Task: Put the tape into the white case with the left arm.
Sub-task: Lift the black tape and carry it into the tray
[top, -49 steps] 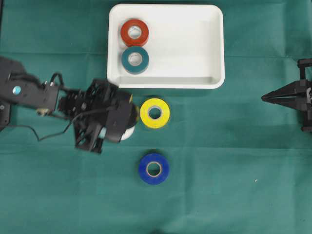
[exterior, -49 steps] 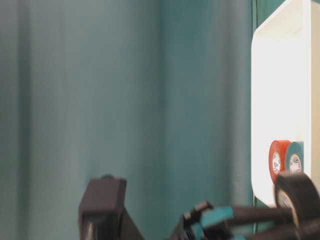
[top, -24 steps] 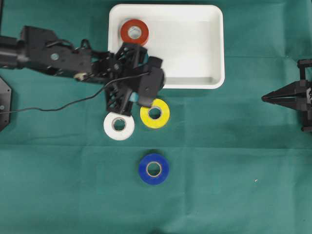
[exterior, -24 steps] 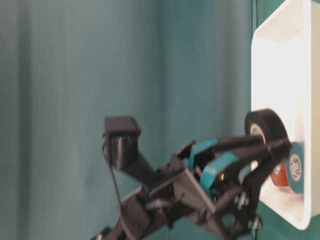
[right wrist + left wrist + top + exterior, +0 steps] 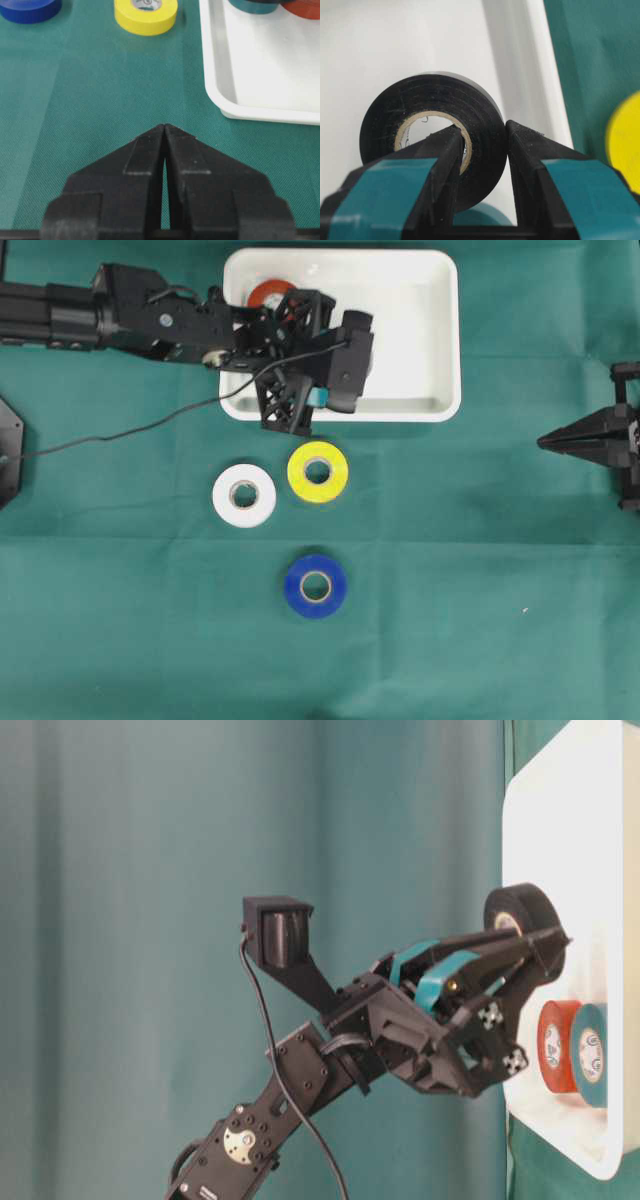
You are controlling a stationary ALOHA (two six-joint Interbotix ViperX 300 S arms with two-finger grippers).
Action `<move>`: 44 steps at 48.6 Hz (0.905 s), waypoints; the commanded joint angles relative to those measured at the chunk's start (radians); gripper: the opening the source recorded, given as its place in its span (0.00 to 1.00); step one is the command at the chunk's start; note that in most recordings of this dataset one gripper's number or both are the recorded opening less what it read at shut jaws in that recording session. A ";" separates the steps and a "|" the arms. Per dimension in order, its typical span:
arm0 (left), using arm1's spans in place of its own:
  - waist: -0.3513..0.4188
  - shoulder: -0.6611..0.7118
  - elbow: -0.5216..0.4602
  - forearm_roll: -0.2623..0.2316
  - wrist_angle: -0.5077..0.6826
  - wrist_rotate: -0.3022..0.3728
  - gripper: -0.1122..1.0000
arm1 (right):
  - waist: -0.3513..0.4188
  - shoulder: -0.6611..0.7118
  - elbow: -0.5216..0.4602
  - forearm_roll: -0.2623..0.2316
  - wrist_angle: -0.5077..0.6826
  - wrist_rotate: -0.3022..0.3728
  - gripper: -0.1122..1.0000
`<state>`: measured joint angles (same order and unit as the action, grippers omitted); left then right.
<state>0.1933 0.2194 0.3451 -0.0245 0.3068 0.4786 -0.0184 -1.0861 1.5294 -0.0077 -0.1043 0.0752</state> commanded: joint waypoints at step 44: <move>-0.009 -0.009 0.005 0.002 -0.003 -0.015 0.78 | 0.000 0.006 -0.014 -0.031 -0.011 0.002 0.02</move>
<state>0.1917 0.2516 0.3574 -0.0230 0.3068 0.4648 -0.0184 -1.0876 1.5309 -0.0368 -0.1058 0.0752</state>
